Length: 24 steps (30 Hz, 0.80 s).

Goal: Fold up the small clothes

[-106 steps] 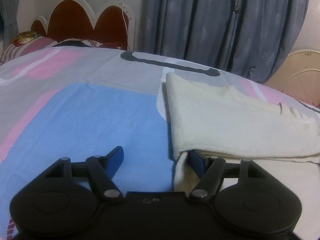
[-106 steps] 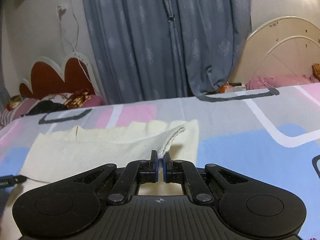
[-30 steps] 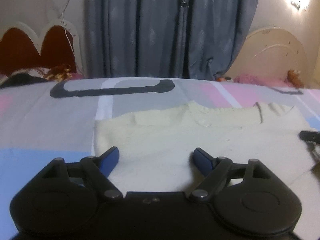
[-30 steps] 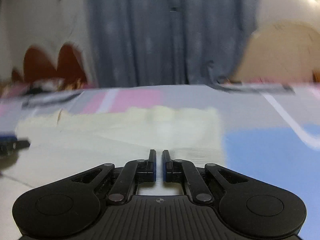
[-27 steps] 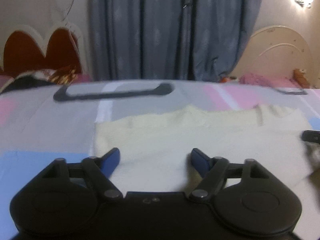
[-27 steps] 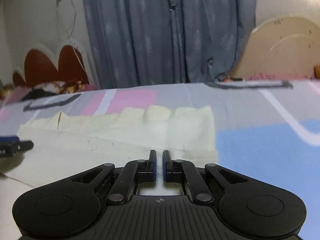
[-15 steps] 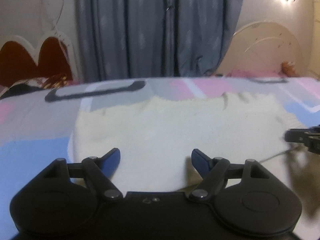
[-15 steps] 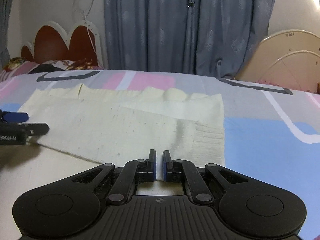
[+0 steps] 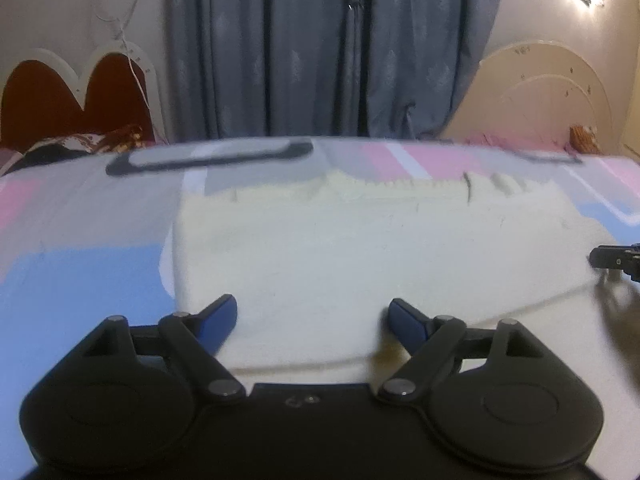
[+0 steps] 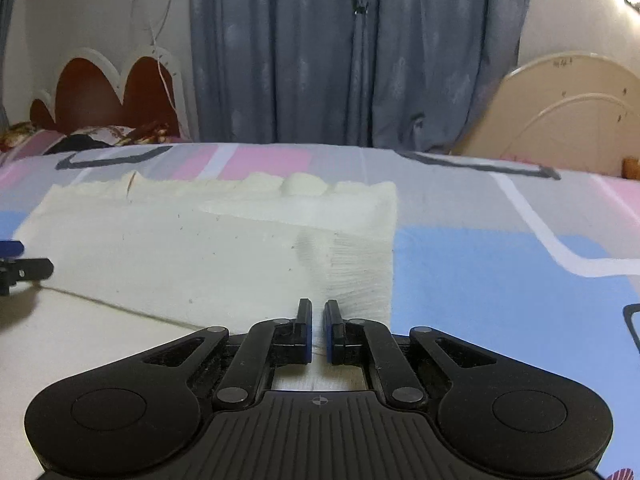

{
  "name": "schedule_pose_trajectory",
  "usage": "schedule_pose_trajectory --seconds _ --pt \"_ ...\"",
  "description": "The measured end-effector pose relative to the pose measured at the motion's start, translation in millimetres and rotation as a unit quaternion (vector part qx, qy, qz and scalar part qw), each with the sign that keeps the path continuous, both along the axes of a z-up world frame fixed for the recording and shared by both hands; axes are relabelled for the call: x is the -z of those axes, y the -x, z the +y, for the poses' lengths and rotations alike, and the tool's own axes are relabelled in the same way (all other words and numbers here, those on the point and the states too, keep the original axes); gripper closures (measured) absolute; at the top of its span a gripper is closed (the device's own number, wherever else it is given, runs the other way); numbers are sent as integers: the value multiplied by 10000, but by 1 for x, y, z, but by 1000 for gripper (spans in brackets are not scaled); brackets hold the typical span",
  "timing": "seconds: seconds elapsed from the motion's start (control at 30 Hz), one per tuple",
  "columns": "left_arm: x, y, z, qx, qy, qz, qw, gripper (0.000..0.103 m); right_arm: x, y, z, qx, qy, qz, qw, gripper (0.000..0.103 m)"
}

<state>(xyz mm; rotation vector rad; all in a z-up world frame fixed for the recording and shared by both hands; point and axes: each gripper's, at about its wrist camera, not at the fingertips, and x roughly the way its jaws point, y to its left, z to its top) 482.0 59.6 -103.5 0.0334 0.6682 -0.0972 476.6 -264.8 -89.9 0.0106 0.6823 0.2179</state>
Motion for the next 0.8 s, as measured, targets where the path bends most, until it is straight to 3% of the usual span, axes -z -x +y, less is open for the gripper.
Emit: schedule_pose_trajectory --seconds 0.07,0.13,0.2,0.23,0.37,0.5,0.6,0.7,0.73,0.77,0.8 --pt "-7 -8 2 -80 56 -168 9998 21 -11 -5 -5 64 -181 -295 9994 99" --pt "-8 -25 6 -199 57 -160 9997 21 -16 -10 -14 269 -321 -319 9986 99" --pt "3 -43 14 -304 104 64 9995 20 -9 -31 -20 479 -264 -183 9983 99" --pt "13 -49 18 -354 156 202 9990 17 2 -43 -22 557 -137 118 9983 99" --pt "5 -42 16 -284 12 44 9996 22 -4 -41 -26 374 -58 80 9993 99" --pt "1 -52 23 -381 3 -199 9991 22 -13 -27 -28 340 -270 -282 9987 99" --pt "1 -77 30 -511 -14 -164 9986 22 -8 -33 -24 337 -306 -297 9985 99" --pt "14 -96 40 -590 157 139 9980 17 8 -45 -20 334 -205 -109 9992 99" --pt "11 -96 39 -599 119 162 9980 19 10 -46 -20 325 -177 -146 9992 99" --pt "4 -91 37 -659 64 128 9977 28 9 -47 -19 300 -124 -128 9994 99" --pt "-5 -80 35 -629 88 -36 9980 28 3 -46 -19 293 -98 -111 9995 99"
